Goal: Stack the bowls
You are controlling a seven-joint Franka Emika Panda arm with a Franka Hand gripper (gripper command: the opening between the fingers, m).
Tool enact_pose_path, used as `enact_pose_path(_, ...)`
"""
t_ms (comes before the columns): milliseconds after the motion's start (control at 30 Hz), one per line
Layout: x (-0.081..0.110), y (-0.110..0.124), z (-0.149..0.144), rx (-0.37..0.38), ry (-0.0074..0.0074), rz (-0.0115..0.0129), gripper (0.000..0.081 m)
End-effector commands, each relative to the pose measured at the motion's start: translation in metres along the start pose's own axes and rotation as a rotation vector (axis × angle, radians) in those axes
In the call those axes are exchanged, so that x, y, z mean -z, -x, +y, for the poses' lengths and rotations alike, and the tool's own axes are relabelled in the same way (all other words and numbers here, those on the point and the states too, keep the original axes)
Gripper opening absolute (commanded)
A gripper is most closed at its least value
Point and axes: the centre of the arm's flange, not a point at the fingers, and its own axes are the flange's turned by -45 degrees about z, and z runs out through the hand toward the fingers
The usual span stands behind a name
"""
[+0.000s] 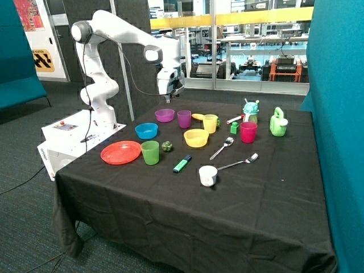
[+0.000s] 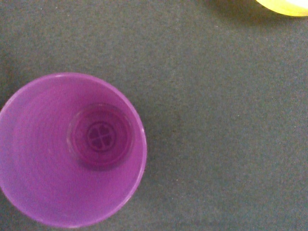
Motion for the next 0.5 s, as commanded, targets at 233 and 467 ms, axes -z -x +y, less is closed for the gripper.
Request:
enact_pose_path(233, -0.008, 0.013, -0.005, 0.214, 0.0001, 0.0056, 0.0254)
enact_pose_path(467, -0.012, 0.021, -0.01, 0.222, 0.0001, 0.0056, 0.023)
